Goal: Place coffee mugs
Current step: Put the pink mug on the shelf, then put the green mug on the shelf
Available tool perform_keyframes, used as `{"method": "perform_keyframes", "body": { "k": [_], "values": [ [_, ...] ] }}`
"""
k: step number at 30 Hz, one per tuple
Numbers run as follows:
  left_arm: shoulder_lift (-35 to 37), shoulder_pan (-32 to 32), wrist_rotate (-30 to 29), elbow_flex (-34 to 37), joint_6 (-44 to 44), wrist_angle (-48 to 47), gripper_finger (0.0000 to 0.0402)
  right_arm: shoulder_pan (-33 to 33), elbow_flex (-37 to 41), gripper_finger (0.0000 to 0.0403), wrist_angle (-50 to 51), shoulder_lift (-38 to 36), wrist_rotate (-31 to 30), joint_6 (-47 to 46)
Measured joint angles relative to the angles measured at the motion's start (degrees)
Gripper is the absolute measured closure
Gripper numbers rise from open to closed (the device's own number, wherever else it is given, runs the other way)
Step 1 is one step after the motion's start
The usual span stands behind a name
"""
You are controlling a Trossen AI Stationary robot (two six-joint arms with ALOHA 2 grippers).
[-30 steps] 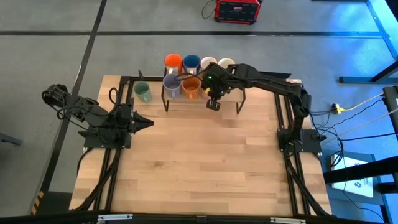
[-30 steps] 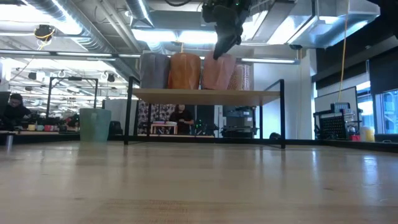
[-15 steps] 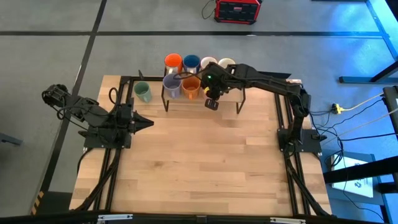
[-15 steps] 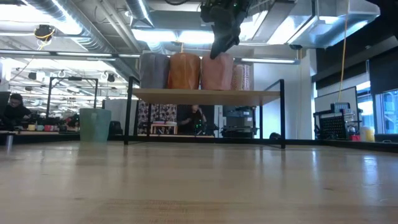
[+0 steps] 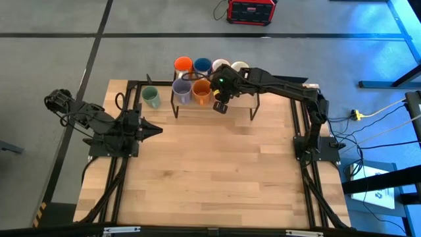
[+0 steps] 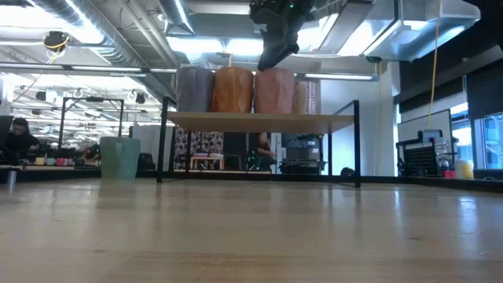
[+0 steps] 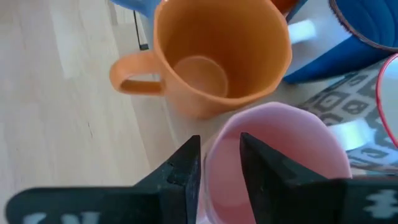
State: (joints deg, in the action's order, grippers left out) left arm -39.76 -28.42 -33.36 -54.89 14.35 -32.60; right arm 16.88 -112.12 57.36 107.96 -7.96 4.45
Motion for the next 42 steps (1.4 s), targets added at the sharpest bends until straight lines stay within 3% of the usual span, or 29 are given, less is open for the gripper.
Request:
{"method": "perform_keyframes", "body": {
  "k": [6, 14, 20, 23, 28, 35, 42],
  "values": [
    [0.0, 0.0, 0.0, 0.0, 0.0, 0.0, 0.0381, -0.04, 0.02, 0.0295, 0.65, -0.51, 3.91, -4.38],
    [-0.03, 0.04, -2.65, 0.0, 0.0, 0.02, 0.038, -0.04, 0.02, 0.0218, 1.65, -5.66, 7.42, -8.99],
    [-0.14, 4.56, -5.46, 0.0, 0.29, -0.05, 0.0334, -3.49, 1.18, 0.0187, 3.36, -11.98, 9.71, -5.72],
    [-0.8, 9.56, -9.16, 0.0, 0.87, -0.68, 0.0293, -5.3, 6.16, 0.0185, 2.06, -16.17, 10.42, -3.97],
    [-1.95, 21.7, -8.6, -0.02, 3.41, -3.87, 0.025, -5.18, 21.15, 0.0195, -5.1, -26.09, 9.68, -4.91],
    [-5.51, 42.62, 4.4, -0.02, 4.05, -8.49, 0.0246, -5.24, 39.23, 0.02, -15.41, -40.23, 5.07, -7.28],
    [-11.42, 62.31, 19.07, -0.02, 7.17, -15.69, 0.0246, -5.24, 44.27, 0.02, -14.82, -47.2, 1.48, -7.18]
  ]
}}
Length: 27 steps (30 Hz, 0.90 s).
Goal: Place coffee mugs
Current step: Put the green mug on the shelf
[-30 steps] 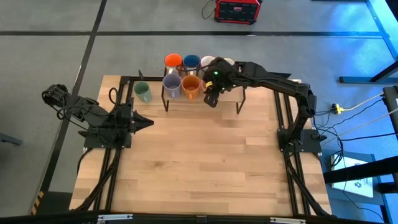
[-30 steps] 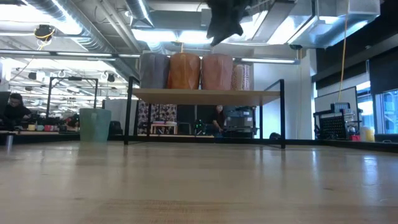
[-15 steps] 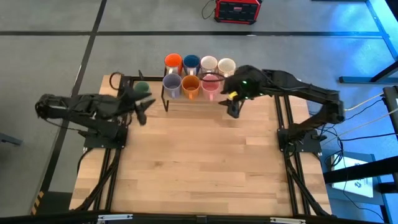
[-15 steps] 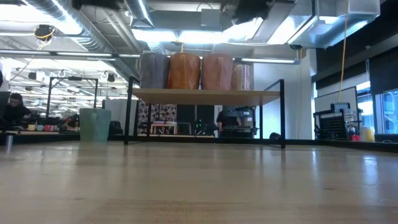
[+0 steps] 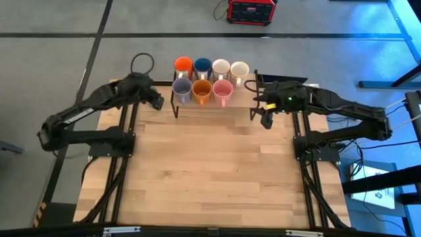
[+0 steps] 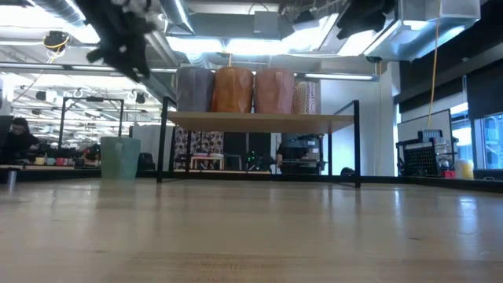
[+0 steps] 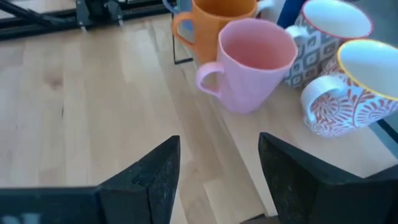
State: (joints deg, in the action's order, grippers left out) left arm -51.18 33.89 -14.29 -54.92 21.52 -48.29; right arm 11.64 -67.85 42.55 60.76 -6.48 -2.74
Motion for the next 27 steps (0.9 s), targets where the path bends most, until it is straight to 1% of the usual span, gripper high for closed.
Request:
{"method": "perform_keyframes", "body": {
  "k": [2, 4, 10, 15, 19, 27],
  "values": [
    [-2.14, 4.17, 3.78, 0.0, 0.54, -2.13, 0.0246, 0.0, 0.06, 0.02, 0.45, -0.84, 0.0, 0.26],
    [-4.55, 7.29, 5.72, 0.0, 0.53, -3.78, 0.0246, 0.0, 0.08, 0.02, 1.28, -1.29, 0.02, 1.15],
    [-11.7, 12.7, 6.35, 0.0, -1.45, -4.09, 0.0246, 0.0, 0.1, 0.02, 3.65, -1.69, 0.03, 3.15],
    [-17.35, 15.03, 7.12, 0.0, -3.57, -3.93, 0.0246, 0.0, 0.1, 0.02, 6.13, -1.69, 0.02, 4.84],
    [-21.5, 16.42, 6.26, 0.0, -5.49, -2.71, 0.0246, 0.0, 0.1, 0.02, 6.09, -1.69, 0.02, 5.77],
    [-28.05, 18.43, 6.83, 0.0, -7.25, -1.11, 0.0253, 0.0, 0.1, 0.02, 5.85, -1.67, 0.02, 7.6]
  ]
}}
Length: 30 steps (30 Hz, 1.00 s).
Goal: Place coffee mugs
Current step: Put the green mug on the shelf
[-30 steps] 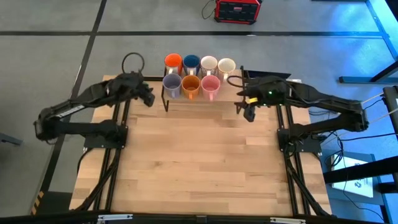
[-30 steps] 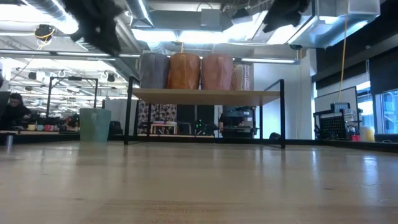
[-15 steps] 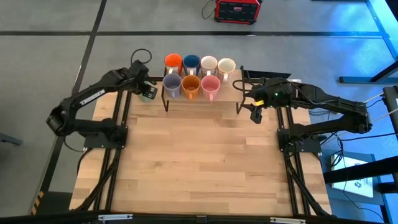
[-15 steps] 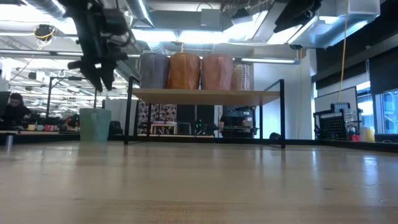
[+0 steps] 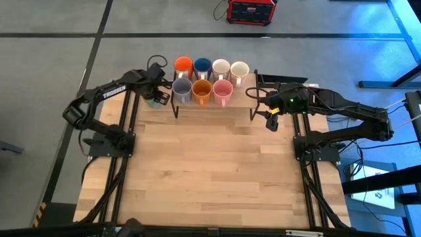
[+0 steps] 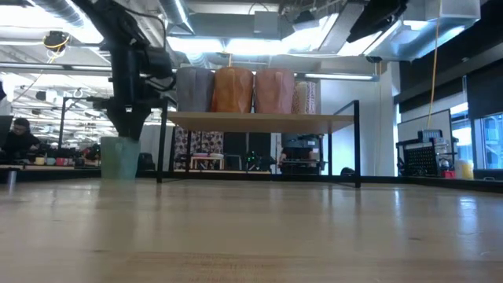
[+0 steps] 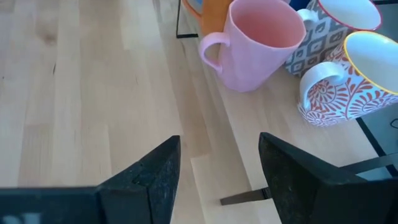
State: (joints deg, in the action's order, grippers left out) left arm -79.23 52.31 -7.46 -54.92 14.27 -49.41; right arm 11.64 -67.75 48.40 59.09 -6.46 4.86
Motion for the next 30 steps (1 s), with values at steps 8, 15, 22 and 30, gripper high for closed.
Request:
{"method": "perform_keyframes", "body": {
  "k": [8, 15, 22, 30],
  "values": [
    [-3.16, -0.17, 0.13, 0.0, -1.46, -0.02, 0.0318, 0.0, 0.0, 0.02, -0.39, 0.0, 0.0, 0.0],
    [-3.12, -0.28, 0.69, -0.06, -2.58, -0.64, 0.0389, 0.0, 0.0, 0.0201, -0.39, 0.02, 0.0, -0.02],
    [2.18, -4.55, 1.68, 0.0, 0.0, -5.61, 0.0387, 0.0, 0.0, 0.0201, -0.33, 0.02, 0.01, -3.37],
    [15.49, -12.51, 5.05, 0.0, 3.75, -15.18, 0.0388, -0.04, 0.0, 0.0201, -0.25, 0.02, 1.92, -13.55]
  ]
}}
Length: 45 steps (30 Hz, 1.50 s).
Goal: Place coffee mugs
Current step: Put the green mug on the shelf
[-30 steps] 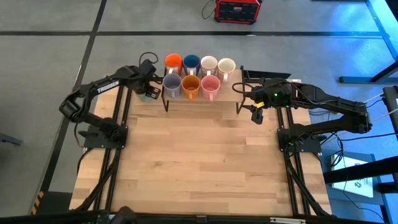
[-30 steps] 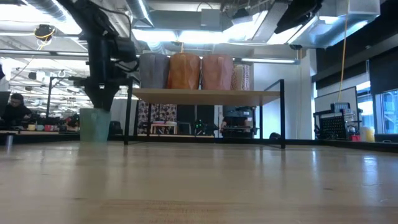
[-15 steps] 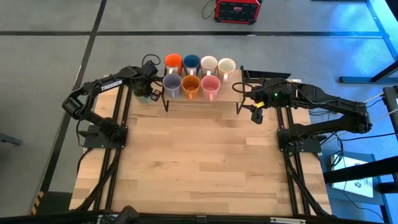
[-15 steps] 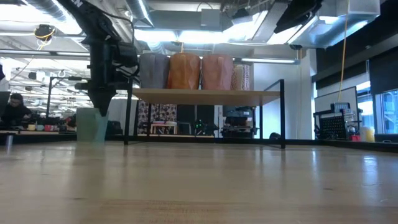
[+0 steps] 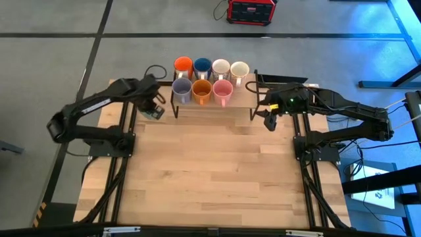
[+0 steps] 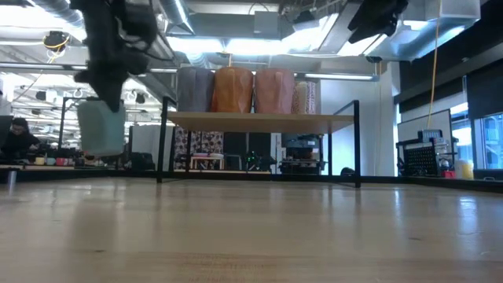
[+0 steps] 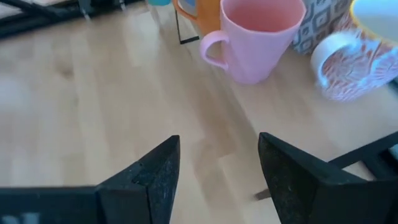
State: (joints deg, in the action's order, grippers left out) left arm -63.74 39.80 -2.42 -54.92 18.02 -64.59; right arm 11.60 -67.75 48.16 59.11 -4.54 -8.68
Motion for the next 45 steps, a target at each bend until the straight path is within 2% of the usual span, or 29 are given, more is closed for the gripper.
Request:
{"method": "perform_keyframes", "body": {
  "k": [4, 9, 13, 20, 25, 28, 35, 43, 45],
  "values": [
    [5.68, -4.43, 4.43, 0.0, -0.11, -0.99, 0.0388, -0.7, -0.05, 0.0201, -0.05, 0.31, 2.79, -6.35],
    [10.47, -13.47, 6.47, 0.0, 1.81, -1.42, 0.0388, -7.67, -0.09, 0.0201, -0.4, 2.89, 1.98, -13.21],
    [10.8, -23.78, 6.68, 0.0, 6.18, -0.43, 0.0389, -15.77, -0.07, 0.0201, -0.33, 6.3, -2.18, -18.54],
    [5.63, -41.26, 4.54, 0.0, 18.0, 9.64, 0.0389, -30.66, 3.81, 0.0201, -2.7, 8.65, -13.07, -25.76],
    [-2.56, -48.84, 2.1, -0.35, 25.8, 19.42, 0.0389, -39.22, 12.19, 0.0201, -4.01, 6.41, -16.02, -34.06],
    [-9.9, -51.72, 0.29, -3.87, 28.32, 21.73, 0.0389, -43.87, 16.9, 0.0201, -5.14, 5.75, -15.72, -38.48],
    [-27.85, -53.36, -3.21, -17.88, 28.38, 21.4, 0.0389, -50.39, 22.51, 0.0201, -5.82, 5.7, -16.5, -43.78],
    [-45.88, -53.34, -8.39, -36.11, 31.14, 18.69, 0.0389, -51.39, 24.33, 0.0201, -6.16, 5.66, -16.98, -44.83],
    [-49.65, -53.28, -8.21, -40.47, 31.17, 18.54, 0.0389, -51.39, 24.33, 0.0201, -6.18, 5.66, -17.53, -44.82]
  ]
}}
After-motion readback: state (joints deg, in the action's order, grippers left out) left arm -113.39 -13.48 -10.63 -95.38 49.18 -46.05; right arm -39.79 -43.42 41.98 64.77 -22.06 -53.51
